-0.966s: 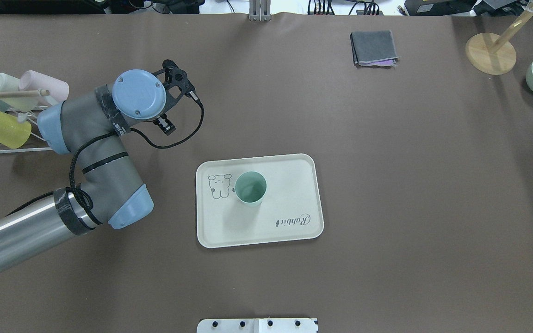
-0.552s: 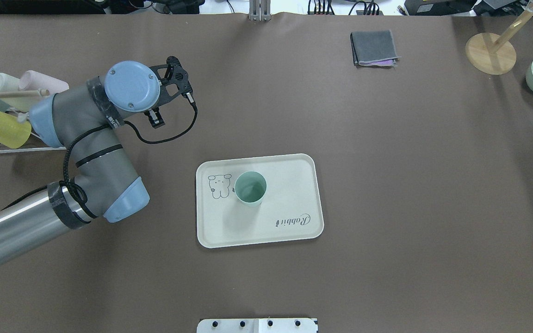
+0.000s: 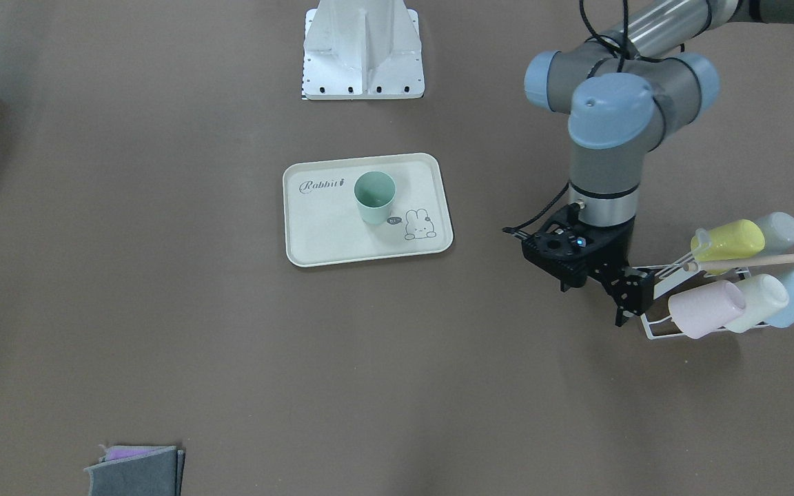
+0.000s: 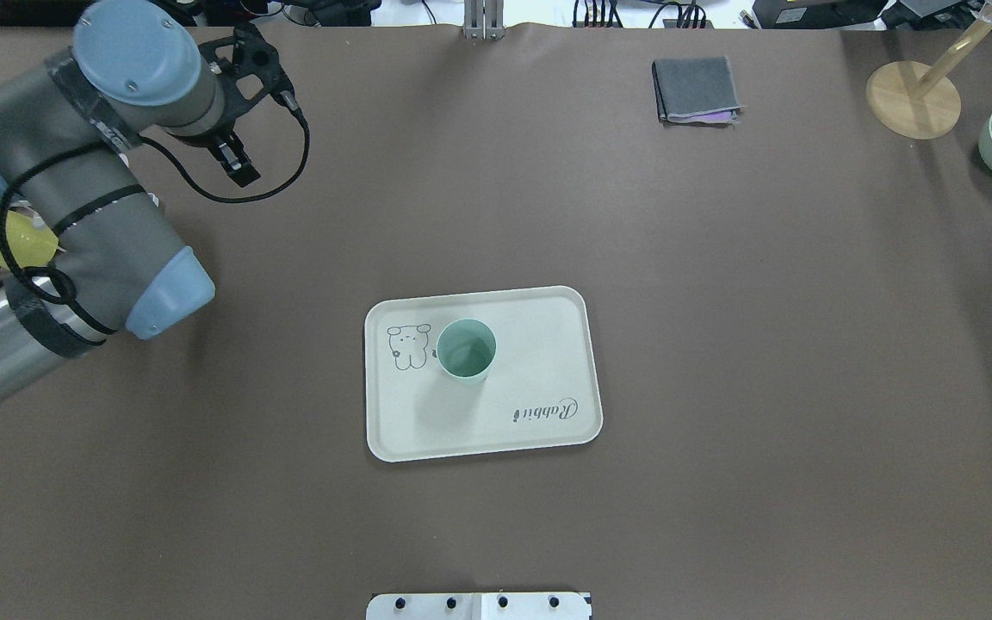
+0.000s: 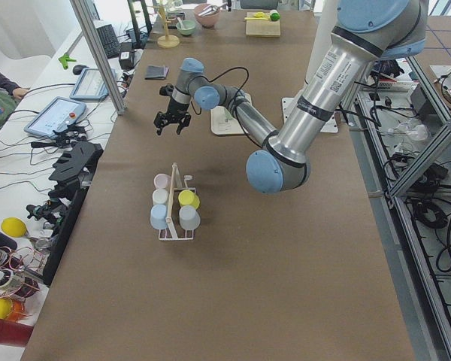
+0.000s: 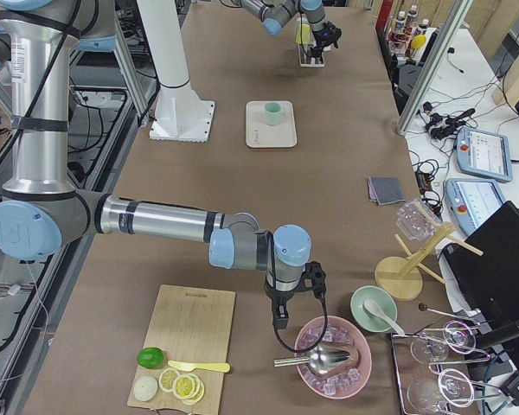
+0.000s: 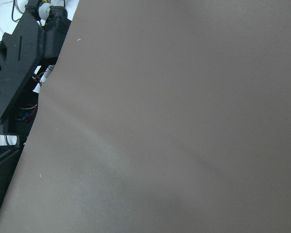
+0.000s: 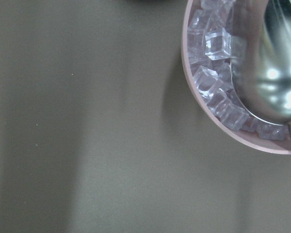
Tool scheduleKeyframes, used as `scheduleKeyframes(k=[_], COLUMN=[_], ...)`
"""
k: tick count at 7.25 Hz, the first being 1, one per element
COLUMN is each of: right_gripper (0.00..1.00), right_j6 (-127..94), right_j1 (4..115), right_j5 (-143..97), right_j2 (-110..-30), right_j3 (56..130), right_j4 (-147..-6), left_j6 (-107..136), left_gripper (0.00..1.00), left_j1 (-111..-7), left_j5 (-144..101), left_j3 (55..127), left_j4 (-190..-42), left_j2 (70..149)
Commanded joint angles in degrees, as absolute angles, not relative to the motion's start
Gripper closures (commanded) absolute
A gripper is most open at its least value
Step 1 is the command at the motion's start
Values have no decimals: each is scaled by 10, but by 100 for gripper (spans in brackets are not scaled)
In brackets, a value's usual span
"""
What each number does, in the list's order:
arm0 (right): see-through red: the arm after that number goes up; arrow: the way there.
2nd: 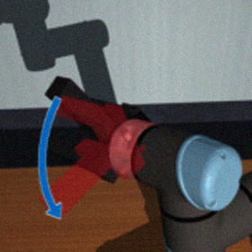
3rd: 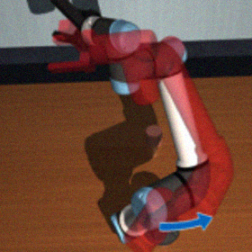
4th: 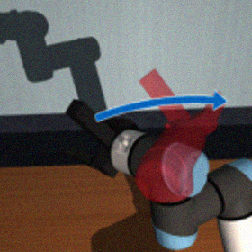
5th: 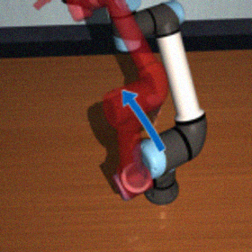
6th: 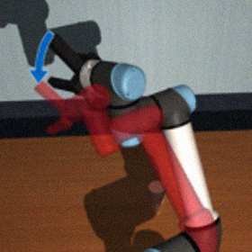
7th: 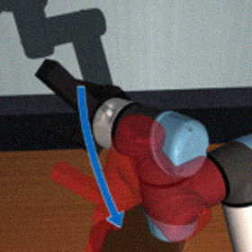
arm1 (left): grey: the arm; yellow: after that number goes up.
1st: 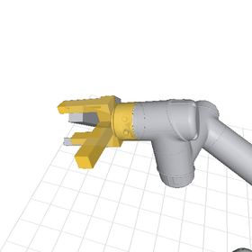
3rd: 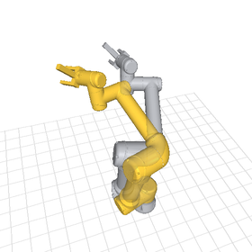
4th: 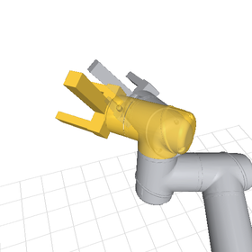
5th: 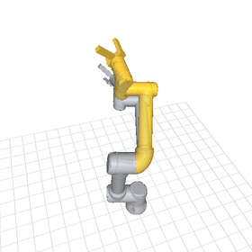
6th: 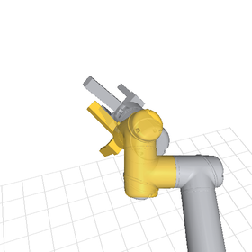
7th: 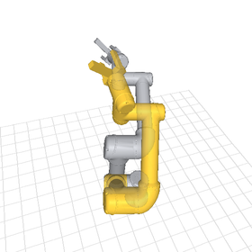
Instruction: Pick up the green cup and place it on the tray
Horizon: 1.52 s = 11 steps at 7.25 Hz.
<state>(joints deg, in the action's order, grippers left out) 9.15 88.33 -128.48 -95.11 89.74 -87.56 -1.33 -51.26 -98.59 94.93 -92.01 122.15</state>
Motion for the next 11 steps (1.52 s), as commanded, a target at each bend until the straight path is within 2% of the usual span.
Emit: scheduleKeyframes(k=[1, 5, 7, 11], right_gripper=[0, 0, 0, 0], right_j6=[91, 91, 91, 91], right_j1=[883, 883, 883, 883], right_j5=[-1284, -1287, -1287, -1285], right_j2=[-949, -949, -947, -945], right_j3=[896, 897, 898, 894], right_j4=[-875, -875, -875, -875], left_j6=[-14, -13, -13, -102], left_gripper=[1, 1, 1, 1], left_j1=[-630, -789, -819, -853], left_j5=[-1148, -1340, -1376, -1385], left_j3=[969, 972, 976, 979], left_j4=[-918, -911, -911, -911], left_j2=[1167, 1050, 982, 898])
